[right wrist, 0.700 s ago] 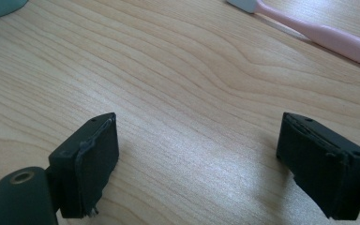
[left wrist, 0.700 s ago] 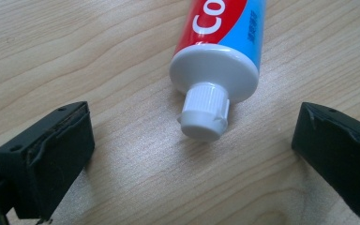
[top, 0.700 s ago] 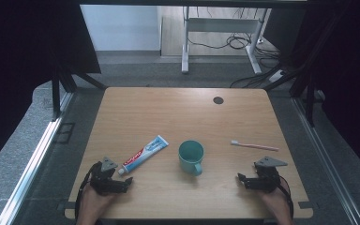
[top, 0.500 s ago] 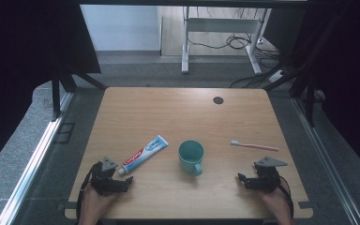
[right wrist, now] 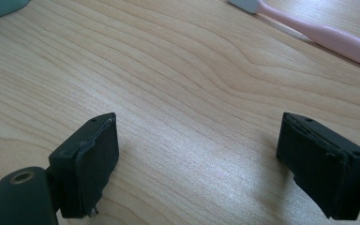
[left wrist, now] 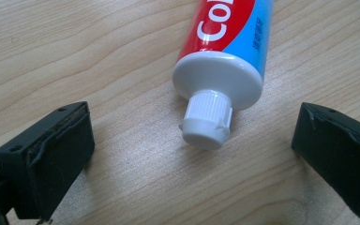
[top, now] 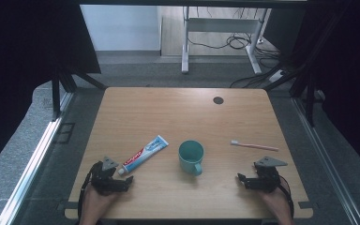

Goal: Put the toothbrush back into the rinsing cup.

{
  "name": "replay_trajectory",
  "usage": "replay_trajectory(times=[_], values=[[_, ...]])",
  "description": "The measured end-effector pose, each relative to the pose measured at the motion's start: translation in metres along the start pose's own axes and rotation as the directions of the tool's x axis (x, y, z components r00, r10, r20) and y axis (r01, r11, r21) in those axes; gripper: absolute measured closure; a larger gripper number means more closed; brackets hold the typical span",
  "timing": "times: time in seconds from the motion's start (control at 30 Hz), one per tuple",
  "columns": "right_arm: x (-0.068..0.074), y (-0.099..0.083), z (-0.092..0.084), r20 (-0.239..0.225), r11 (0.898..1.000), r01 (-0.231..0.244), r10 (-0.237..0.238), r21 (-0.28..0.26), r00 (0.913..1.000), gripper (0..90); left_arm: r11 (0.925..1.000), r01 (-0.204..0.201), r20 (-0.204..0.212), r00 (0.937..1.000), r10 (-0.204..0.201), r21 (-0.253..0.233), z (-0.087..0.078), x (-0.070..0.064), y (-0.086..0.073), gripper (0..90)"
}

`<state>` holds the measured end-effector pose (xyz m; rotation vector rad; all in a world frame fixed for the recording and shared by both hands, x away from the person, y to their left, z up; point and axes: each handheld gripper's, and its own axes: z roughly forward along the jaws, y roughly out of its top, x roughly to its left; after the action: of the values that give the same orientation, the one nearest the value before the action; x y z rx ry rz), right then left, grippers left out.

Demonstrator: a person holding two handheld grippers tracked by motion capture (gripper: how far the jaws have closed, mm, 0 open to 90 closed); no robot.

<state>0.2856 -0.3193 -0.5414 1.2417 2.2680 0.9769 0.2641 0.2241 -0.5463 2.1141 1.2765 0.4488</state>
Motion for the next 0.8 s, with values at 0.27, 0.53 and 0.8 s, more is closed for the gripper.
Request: replay_trajectory(times=[0.27, 0.53, 0.8], values=[[-0.0006, 0.0000, 0.0000, -0.005, 1.000, 0.005, -0.005, 0.000, 1.0000, 12.1, 1.0000, 0.000, 0.000, 1.0000, 0.000, 0.000, 0.0000, 0.0000, 0.0000, 0.0], [-0.0037, 0.0013, -0.0009, -0.027, 1.000, 0.004, -0.004, 0.001, 0.9996, 11.1, 1.0000, 0.000, -0.001, 1.0000, 0.000, 0.000, 0.0000, -0.0001, 0.0001, 0.0], [-0.0085, 0.0065, -0.0086, -0.049, 0.998, -0.058, 0.058, 0.006, 0.9971, 12.5, 1.0000, 0.002, -0.003, 1.0000, -0.002, 0.000, 0.0002, -0.0002, 0.0003, 0.0]])
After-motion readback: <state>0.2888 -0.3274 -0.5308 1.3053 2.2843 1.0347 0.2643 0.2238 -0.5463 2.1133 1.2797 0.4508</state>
